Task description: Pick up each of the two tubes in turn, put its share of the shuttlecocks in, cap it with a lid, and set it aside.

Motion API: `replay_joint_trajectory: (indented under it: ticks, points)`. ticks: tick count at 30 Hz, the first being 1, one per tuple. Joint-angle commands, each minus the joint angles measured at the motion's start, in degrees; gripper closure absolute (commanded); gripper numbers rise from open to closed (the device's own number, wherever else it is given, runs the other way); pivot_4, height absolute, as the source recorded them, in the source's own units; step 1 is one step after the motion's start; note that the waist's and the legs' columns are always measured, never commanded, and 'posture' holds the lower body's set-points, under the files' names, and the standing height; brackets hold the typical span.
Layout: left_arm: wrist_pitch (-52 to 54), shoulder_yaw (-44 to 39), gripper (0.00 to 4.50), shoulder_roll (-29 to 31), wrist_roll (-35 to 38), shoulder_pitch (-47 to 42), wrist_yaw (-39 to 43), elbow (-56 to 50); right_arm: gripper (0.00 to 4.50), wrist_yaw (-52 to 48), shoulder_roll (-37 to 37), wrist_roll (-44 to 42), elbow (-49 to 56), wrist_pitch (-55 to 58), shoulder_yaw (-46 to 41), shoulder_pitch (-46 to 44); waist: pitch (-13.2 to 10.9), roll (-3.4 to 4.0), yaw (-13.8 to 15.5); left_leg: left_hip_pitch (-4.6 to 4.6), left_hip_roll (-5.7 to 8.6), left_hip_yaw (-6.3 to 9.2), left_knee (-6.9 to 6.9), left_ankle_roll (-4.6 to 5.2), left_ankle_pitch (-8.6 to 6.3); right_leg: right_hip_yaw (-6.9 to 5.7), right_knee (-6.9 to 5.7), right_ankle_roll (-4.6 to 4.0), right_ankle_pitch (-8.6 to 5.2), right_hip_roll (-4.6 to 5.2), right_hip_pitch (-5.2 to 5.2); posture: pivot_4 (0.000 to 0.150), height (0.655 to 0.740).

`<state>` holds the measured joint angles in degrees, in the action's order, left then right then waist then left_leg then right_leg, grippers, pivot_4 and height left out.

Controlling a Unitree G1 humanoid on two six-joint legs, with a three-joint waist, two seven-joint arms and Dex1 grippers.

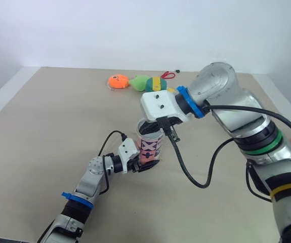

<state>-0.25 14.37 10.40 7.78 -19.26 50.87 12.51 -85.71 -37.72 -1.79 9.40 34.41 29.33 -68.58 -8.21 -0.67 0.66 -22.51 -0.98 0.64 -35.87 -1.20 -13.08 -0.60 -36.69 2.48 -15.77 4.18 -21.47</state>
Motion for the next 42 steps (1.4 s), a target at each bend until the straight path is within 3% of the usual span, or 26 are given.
replay_joint_trajectory:
  ticks: [1,20,42]
  points:
    - [2.18,2.09,1.27,0.36,-1.85,1.82,-0.51,4.21,4.45,0.38,-1.51,2.52,-1.28,-3.3,-0.3,-2.32,-0.06,-0.06,0.0,0.0,0.04,0.0,-0.01,0.0,0.0,0.0,0.0,0.05,-0.01,0.04,0.01,0.15,0.74]
    - [2.17,2.22,1.27,0.33,-1.66,1.94,-0.61,4.1,4.45,-5.49,-7.1,3.89,-0.56,-10.63,0.25,-1.97,-0.18,-0.05,-0.01,-0.04,0.2,0.05,0.0,0.02,0.01,-0.03,0.0,0.31,-0.11,0.19,0.06,0.15,0.74]
    - [2.43,2.33,1.27,0.32,-1.3,2.14,-0.9,3.78,4.45,-5.43,-2.79,9.63,0.63,-8.81,7.25,6.75,0.51,-0.06,-0.14,0.23,0.15,0.06,0.01,0.02,0.01,-0.05,0.0,0.34,-0.19,0.11,0.27,0.15,0.74]
